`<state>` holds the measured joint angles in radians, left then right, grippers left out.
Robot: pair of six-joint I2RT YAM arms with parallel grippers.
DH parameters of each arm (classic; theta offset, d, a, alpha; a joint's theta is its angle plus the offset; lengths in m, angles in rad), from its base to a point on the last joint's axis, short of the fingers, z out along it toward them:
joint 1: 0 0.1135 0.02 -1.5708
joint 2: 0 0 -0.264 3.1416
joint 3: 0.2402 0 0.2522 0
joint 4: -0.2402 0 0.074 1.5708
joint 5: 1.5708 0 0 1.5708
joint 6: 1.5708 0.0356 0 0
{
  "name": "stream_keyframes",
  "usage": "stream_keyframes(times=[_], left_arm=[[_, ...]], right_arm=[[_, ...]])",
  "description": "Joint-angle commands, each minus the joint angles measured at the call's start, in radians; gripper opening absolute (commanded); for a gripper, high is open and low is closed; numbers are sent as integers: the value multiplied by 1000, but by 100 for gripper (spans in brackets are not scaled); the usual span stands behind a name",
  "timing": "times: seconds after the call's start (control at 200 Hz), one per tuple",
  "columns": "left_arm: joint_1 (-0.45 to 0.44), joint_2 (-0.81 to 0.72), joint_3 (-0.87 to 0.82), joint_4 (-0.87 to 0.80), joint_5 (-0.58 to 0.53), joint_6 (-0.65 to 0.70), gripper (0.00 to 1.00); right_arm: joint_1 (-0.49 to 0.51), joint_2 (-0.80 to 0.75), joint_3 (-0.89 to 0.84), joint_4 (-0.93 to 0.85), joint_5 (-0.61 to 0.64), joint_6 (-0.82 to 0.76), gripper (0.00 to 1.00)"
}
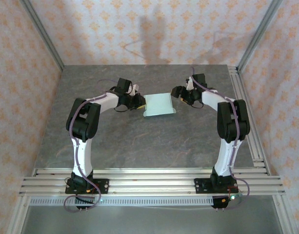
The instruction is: Fold the paper box
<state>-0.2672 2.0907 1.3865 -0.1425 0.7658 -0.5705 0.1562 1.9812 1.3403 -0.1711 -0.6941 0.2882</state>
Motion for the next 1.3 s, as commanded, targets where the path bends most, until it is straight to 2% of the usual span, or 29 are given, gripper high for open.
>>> stream_keyframes(times=[0.0, 0.195, 0.44, 0.846, 1.131, 1.296], left_arm=[[15, 44, -11, -29, 46, 31, 12], [32, 48, -16, -36, 62, 73, 11], [48, 52, -24, -43, 76, 84, 11], [59, 50, -41, -44, 75, 84, 11], [60, 51, -40, -52, 67, 84, 12], [60, 49, -41, -51, 60, 83, 12]], right_arm=[[-1, -31, -13, 25, -38, 24, 79], [-2, -11, -4, 30, -92, 53, 80], [-1, 25, -15, 123, -249, 126, 80], [13, 84, -15, 145, -333, 142, 74], [28, 75, -11, 187, -357, 187, 52], [28, 64, -25, 234, -369, 229, 45]])
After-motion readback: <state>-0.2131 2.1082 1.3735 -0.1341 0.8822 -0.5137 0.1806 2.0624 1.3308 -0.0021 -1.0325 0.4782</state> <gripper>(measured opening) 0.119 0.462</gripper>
